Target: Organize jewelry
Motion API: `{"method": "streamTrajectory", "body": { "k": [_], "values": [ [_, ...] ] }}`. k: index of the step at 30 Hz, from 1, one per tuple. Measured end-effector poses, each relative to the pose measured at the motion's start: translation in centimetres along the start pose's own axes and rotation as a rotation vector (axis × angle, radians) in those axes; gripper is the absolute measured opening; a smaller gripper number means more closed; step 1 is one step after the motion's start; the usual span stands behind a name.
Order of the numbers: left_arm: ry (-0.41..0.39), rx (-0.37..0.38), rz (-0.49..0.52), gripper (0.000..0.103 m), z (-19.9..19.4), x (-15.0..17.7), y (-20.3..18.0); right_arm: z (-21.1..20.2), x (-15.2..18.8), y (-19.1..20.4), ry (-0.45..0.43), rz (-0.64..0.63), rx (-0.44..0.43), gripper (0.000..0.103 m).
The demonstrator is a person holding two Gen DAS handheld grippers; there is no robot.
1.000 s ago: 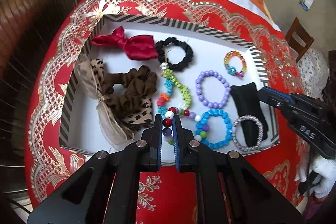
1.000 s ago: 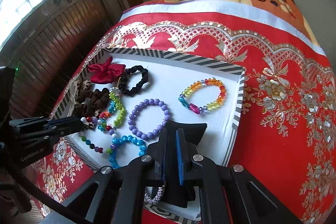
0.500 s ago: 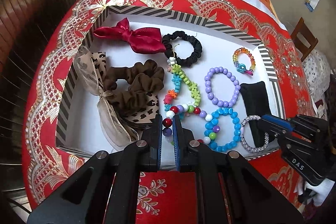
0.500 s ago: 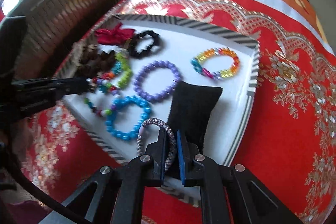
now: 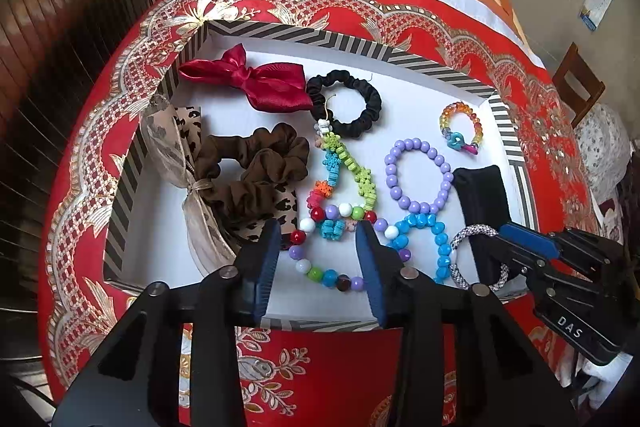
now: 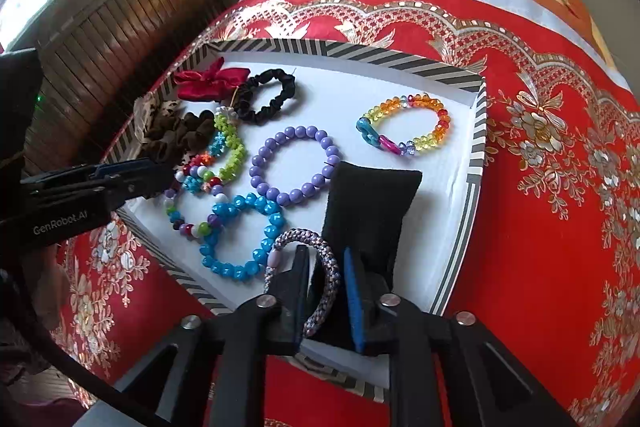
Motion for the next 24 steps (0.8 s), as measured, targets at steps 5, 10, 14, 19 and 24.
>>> {"method": "streamTrajectory", "body": {
  "k": [5, 10, 14, 19, 24],
  "values": [
    [-0.013, -0.012, 0.007, 0.044, -0.5, 0.2, 0.0, -0.9, 0.3, 0.2, -0.022, 0.029, -0.003, 0.023],
    [-0.048, -0.028, 0.012, 0.044, -1.3, 0.4, -0.2, -1.9, 0.6, 0.2, -0.047, 0.065, 0.001, 0.027],
    [-0.070, -0.041, 0.023, 0.044, -2.1, 0.8, -0.4, -2.6, 1.1, 0.4, -0.068, 0.103, 0.002, 0.029],
    [-0.086, -0.050, 0.045, 0.044, -2.9, 1.4, -0.8, -3.4, 1.5, 0.7, -0.084, 0.135, 0.020, 0.031],
    [-0.100, -0.042, 0.049, 0.044, -3.9, 2.1, -1.2, -4.2, 2.0, 0.9, -0.104, 0.160, 0.046, 0.032]
  ]
}}
Point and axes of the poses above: each gripper's, at about its wrist camera, not at the fingertips, and z roughly the way its jaws point, y to its left, x to its underside, the point moved 5 cm from there along z, roughly the way its jaws point, and after that the axes turned 9 degrees about -z, right-handed, at the moved point
